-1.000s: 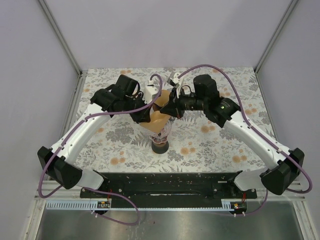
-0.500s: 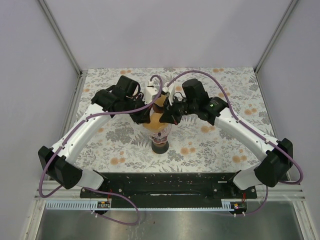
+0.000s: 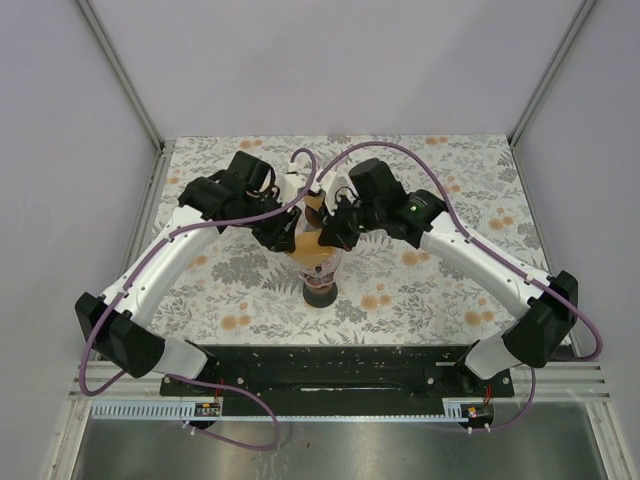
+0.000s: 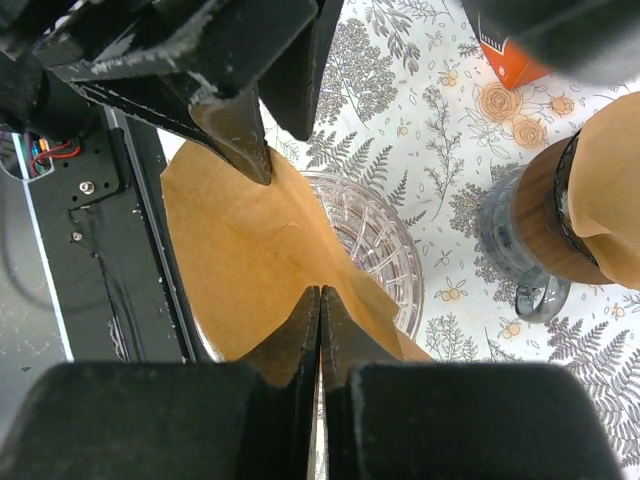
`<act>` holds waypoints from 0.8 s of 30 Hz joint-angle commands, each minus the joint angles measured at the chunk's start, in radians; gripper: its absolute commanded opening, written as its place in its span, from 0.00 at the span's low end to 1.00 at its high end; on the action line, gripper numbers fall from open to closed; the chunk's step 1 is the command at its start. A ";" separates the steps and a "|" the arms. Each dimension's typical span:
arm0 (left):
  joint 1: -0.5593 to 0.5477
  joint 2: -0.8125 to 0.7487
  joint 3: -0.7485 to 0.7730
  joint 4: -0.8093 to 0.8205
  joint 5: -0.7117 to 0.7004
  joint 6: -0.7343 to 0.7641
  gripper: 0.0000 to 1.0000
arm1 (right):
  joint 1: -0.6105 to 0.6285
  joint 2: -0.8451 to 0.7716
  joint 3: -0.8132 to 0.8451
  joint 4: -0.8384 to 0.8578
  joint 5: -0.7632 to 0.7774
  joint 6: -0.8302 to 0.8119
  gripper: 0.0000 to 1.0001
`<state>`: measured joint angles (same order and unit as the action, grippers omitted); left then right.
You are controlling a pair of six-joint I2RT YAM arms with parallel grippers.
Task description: Place the coffee filter in the dripper
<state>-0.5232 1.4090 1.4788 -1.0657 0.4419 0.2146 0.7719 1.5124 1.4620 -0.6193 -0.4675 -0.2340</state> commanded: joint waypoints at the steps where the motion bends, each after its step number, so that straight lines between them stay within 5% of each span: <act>1: -0.024 -0.016 0.077 0.082 0.060 0.031 0.37 | 0.075 0.052 0.021 -0.114 0.058 -0.076 0.00; 24: 0.159 -0.028 0.161 0.064 0.300 0.011 0.80 | 0.078 0.101 0.080 -0.152 0.055 -0.102 0.00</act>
<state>-0.3981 1.4094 1.5593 -1.1057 0.6003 0.2386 0.8330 1.5784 1.5375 -0.6518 -0.4210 -0.3111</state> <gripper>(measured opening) 0.776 0.017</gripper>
